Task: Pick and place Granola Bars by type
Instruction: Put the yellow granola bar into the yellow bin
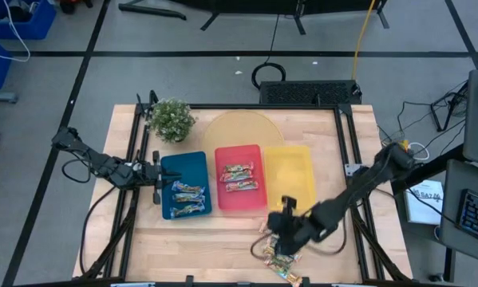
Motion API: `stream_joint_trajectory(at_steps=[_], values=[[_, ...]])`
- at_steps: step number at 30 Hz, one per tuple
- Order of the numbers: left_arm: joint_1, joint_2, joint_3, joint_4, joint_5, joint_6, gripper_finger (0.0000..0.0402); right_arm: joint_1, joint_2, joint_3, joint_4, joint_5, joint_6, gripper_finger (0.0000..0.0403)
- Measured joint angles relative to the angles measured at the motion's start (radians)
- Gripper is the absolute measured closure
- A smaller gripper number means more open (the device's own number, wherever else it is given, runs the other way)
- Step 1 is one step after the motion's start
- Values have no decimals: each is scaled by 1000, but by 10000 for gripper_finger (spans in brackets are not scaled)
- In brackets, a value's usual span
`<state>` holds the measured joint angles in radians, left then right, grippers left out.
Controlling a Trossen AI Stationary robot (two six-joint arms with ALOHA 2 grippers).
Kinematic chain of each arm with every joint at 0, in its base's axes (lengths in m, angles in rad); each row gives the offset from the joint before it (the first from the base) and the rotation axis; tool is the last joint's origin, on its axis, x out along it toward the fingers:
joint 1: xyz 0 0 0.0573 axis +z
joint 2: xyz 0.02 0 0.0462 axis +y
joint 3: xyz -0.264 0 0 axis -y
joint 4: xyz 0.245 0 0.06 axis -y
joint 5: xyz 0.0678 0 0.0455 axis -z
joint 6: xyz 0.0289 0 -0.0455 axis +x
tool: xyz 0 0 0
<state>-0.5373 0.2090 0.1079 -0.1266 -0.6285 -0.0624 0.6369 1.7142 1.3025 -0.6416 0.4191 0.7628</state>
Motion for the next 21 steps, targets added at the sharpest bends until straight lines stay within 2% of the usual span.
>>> stream_joint_trajectory(at_steps=[7,11,13,16,21], values=[[0,0,0,-4,0,-14,344,46,178,-1,-40,-4,168,402],[0,0,0,-4,0,-18,344,37,193,5,-12,-98,138,402],[0,0,0,-4,0,-18,344,36,193,5,11,-110,133,400],[0,0,0,-4,0,-18,344,32,184,5,31,-109,133,376],[0,0,0,-4,0,-18,344,16,184,2,29,-141,165,300]])
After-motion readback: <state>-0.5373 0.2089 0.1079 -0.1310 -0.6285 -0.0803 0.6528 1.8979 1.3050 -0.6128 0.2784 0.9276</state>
